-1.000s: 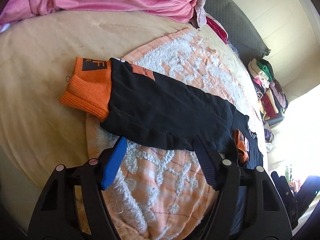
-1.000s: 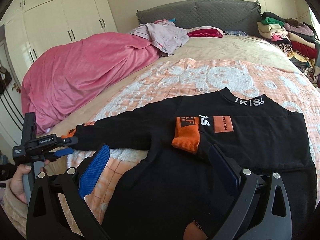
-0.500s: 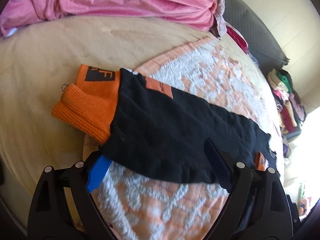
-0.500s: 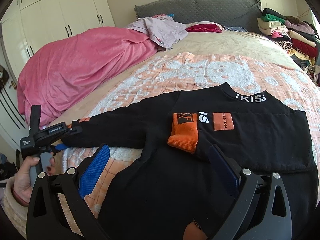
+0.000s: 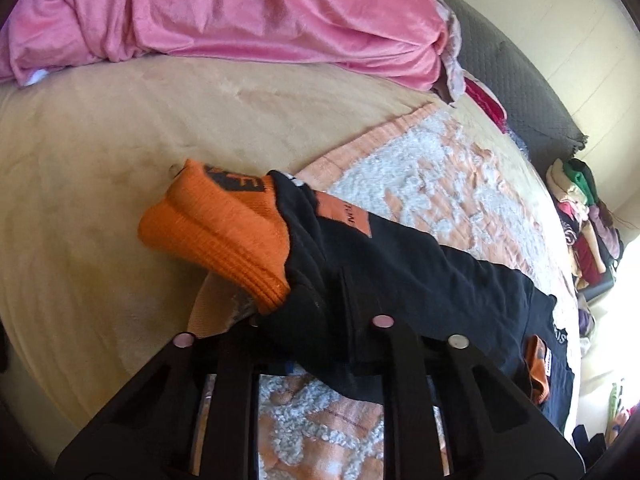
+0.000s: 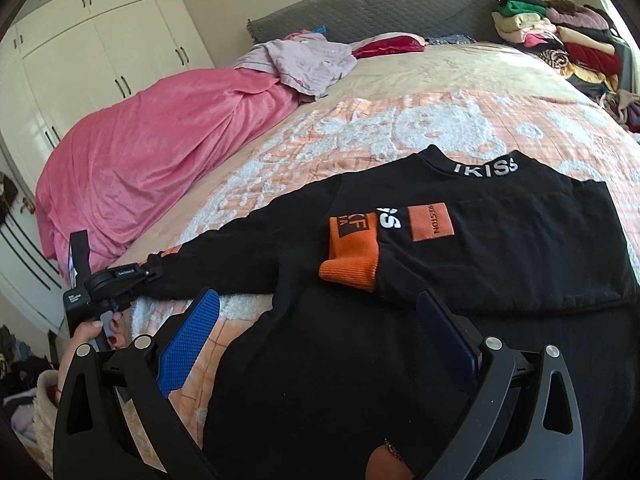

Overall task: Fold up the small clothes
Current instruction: 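Move the left tool to the other sleeve's orange cuff and grasp it, then lift the sleeve with the left tool and carry it across the shirt body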

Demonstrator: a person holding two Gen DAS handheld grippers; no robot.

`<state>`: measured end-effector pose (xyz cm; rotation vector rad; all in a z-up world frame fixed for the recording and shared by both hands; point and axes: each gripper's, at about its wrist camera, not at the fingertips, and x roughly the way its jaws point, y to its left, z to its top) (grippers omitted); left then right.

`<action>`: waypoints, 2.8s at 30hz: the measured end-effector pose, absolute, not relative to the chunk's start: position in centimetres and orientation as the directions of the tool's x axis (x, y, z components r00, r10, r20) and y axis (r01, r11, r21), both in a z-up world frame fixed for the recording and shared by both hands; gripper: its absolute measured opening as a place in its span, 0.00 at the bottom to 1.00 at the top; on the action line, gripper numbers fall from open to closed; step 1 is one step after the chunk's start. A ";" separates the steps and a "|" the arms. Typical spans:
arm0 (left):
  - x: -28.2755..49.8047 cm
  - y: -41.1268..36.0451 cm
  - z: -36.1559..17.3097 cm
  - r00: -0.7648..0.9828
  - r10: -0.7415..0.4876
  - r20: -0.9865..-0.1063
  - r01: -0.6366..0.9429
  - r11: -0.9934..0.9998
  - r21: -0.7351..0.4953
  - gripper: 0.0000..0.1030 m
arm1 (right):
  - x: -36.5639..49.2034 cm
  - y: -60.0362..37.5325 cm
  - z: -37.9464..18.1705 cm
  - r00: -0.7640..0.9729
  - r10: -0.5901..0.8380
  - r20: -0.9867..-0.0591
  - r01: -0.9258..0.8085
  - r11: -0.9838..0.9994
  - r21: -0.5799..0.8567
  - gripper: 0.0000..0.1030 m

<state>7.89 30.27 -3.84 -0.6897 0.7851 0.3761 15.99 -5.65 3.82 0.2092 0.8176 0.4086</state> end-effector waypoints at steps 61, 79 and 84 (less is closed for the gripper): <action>11.7 5.6 5.9 0.741 -0.294 -0.603 0.123 0.943 -0.309 0.03 | 11.7 -21.6 5.7 0.766 0.200 -0.611 0.069 0.919 0.387 0.95; 15.5 -3.0 2.7 0.599 -0.396 -0.696 0.310 0.916 -0.255 0.03 | 10.5 -24.9 4.8 0.760 0.124 -0.638 0.181 0.903 0.391 0.95; 16.2 -4.1 1.4 0.545 -0.429 -0.721 0.361 0.896 -0.260 0.06 | 10.4 -25.4 4.2 0.752 0.104 -0.651 0.210 0.898 0.387 0.95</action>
